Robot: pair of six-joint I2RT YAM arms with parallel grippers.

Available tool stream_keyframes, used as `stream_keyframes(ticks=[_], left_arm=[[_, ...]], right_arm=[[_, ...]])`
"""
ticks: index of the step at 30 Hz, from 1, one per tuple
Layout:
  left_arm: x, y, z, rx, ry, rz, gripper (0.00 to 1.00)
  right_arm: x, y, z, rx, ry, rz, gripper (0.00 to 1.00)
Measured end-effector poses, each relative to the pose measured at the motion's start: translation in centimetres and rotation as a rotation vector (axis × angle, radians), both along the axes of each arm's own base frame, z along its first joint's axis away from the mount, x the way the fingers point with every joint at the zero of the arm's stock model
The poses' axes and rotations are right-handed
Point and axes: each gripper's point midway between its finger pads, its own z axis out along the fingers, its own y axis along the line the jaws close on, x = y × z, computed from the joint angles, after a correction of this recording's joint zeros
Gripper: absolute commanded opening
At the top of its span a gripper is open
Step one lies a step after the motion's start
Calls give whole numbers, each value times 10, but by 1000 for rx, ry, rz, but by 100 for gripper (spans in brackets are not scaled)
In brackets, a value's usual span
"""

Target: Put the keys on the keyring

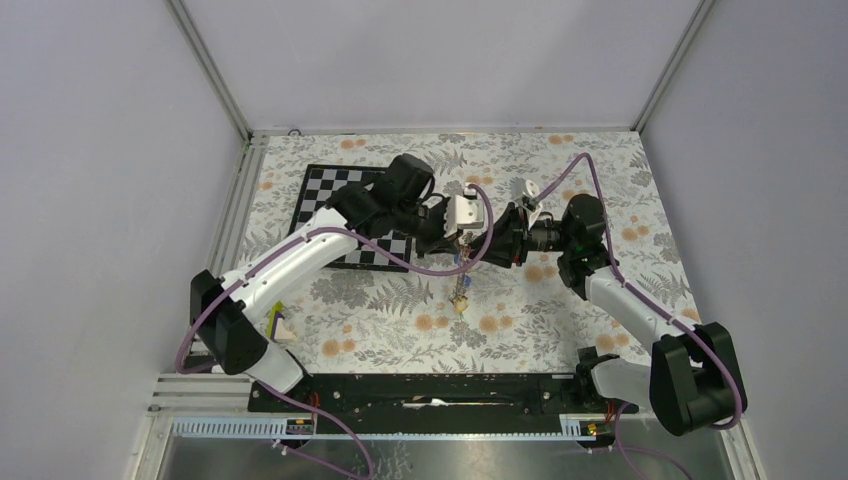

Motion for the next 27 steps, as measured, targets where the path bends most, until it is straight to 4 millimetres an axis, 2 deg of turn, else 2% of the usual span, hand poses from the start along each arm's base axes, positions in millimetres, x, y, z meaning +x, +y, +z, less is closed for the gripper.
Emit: stream_keyframes(ticks=[4, 8, 13, 19, 27], left_arm=[[0, 4, -2, 90, -21, 26, 0], [-6, 5, -6, 166, -28, 28, 0], [-9, 6, -9, 217, -21, 37, 0], [-7, 3, -13, 233, -7, 45, 0], [-8, 2, -23, 258, 17, 42, 0]], right_arm=[[1, -1, -5, -18, -16, -13, 49], [2, -2, -10, -30, -17, -24, 50], [2, -1, -11, -34, -18, -20, 43], [-2, 2, -11, -35, -23, -7, 40], [-5, 7, -16, -39, -14, 15, 29]])
